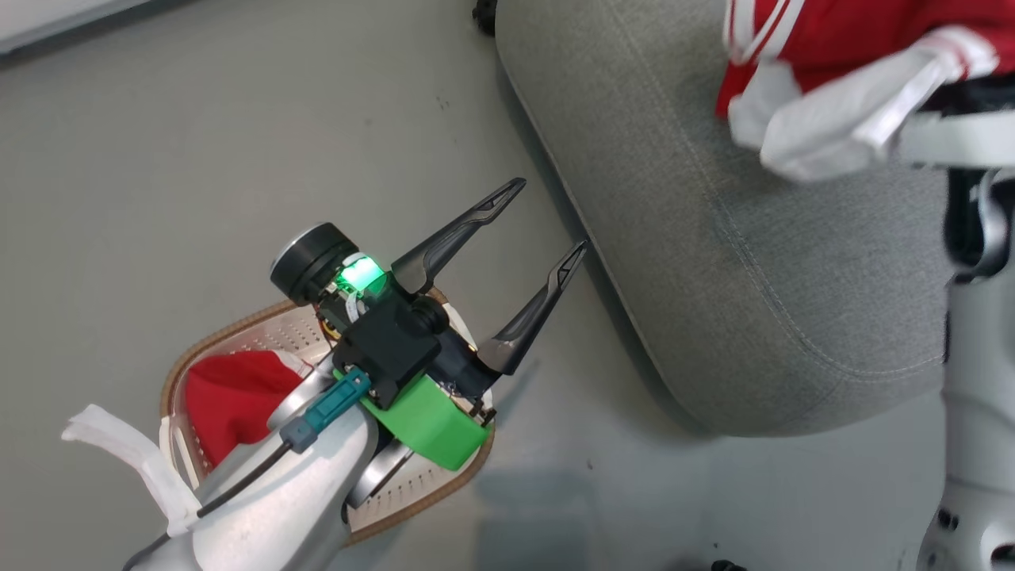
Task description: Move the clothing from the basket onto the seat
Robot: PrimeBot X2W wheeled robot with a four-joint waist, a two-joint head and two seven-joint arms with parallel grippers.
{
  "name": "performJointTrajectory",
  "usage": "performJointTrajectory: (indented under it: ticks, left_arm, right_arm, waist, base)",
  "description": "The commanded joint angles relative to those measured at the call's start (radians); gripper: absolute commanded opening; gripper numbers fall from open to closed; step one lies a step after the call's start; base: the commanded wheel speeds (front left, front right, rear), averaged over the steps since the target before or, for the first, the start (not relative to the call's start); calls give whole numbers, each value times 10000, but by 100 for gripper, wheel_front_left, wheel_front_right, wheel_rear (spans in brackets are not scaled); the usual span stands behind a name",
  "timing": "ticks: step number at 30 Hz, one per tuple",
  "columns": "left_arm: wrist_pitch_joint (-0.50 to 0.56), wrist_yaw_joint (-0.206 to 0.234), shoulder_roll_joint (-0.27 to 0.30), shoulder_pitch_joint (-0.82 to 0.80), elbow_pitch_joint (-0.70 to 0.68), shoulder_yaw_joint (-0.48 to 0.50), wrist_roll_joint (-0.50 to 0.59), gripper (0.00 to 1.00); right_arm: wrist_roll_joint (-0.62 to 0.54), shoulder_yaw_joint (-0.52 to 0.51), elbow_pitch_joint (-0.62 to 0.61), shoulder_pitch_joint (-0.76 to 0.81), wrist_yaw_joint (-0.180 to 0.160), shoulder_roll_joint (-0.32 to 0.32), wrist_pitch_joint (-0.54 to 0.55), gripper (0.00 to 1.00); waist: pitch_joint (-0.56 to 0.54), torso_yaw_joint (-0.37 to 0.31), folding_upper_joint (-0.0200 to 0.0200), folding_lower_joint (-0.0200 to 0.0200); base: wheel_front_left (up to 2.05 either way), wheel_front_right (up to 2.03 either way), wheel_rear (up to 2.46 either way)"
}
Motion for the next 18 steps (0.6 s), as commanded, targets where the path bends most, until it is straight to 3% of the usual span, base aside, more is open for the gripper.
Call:
performJointTrajectory:
  ticks: [1, 11, 18]
  left_arm:
    - [18, -34, 106, -256, -102, 40, 132, 100]
    - [-5, -101, 398, -983, -490, 74, 211, 100]
    - [-108, -102, 515, -1134, -503, 33, 189, 100]
  right_arm:
    - [-115, -216, 129, -712, -10, -242, -21, 0]
    - [-607, -1665, 2022, -4683, -10, -1576, -19, 0]
    - [-1405, -2703, 4221, -5363, -10, -1699, -12, 0]
  waist:
    - [975, 465, 100, -1]
    - [2787, 1036, 100, -1]
    - [3337, 1190, 100, -1]
  base:
    - [0, 0, 0]
    - [0, 0, 0]
    - [0, 0, 0]
